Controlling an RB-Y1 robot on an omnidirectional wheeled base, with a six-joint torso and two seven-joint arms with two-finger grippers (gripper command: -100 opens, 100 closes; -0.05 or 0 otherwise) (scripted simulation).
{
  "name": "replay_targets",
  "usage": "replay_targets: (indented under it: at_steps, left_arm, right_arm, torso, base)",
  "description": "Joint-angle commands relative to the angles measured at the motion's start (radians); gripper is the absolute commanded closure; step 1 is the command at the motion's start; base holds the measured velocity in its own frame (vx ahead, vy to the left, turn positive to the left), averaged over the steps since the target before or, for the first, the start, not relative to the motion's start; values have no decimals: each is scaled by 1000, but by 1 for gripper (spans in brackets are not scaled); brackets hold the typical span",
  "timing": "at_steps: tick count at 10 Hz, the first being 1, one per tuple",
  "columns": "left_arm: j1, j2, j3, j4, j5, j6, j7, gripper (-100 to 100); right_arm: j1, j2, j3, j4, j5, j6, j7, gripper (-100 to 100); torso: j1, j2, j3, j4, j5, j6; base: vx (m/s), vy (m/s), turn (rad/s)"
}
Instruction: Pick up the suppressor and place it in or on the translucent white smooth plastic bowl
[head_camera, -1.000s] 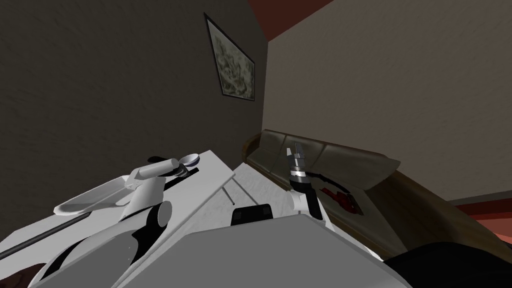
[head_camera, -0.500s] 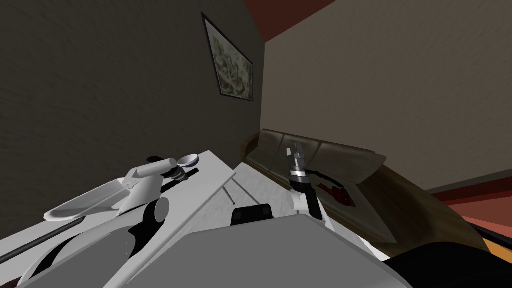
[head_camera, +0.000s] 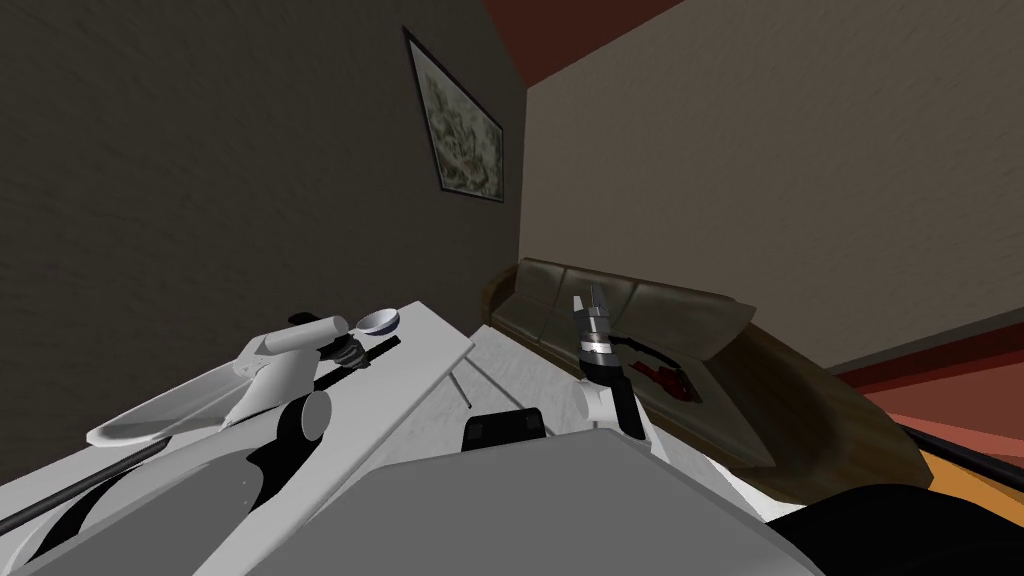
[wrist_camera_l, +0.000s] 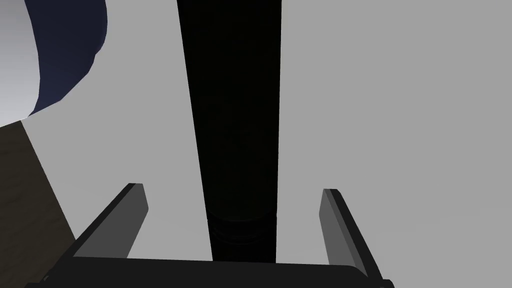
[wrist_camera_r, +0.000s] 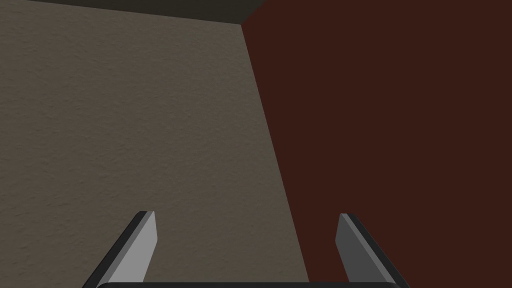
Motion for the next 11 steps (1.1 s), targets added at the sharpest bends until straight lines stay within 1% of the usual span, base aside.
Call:
replay_targets:
  at_steps: [1,2,4,5,6,10,11]
  left_arm:
    - [0,0,0,0,0,0,0,0]
    - [17,-2,3,20,8,-33,-8,-100]
    - [33,-4,5,41,15,-67,-17,-100]
    - [21,1,3,46,12,-57,-15,-100]
    - [21,1,3,47,13,-61,-16,100]
    - [21,1,4,47,13,-61,-16,100]
    - [21,1,4,47,13,-61,-16,0]
  right_arm:
    - [0,0,0,0,0,0,0,0]
    - [0,0,0,0,0,0,0,0]
    - [0,0,0,0,0,0,0,0]
    - [0,0,0,0,0,0,0,0]
    - [0,0,0,0,0,0,0,0]
    - [0,0,0,0,0,0,0,0]
    - [0,0,0,0,0,0,0,0]
  torso:
    - [0,0,0,0,0,0]
    - [-2,-1,-1,0,0,0]
    - [-3,-5,-3,-1,-1,0]
    - [-2,-6,-4,-1,-1,0]
    - [-3,-5,-3,-1,-1,0]
    - [-3,-2,-1,-1,-1,0]
    - [-3,-2,-1,0,-1,0]
  base:
    - [-3,6,2]
    - [30,5,-12]
    - [72,2,-11]
    - [35,3,0]
    - [5,0,0]
    - [0,0,0]
    - [0,0,0]
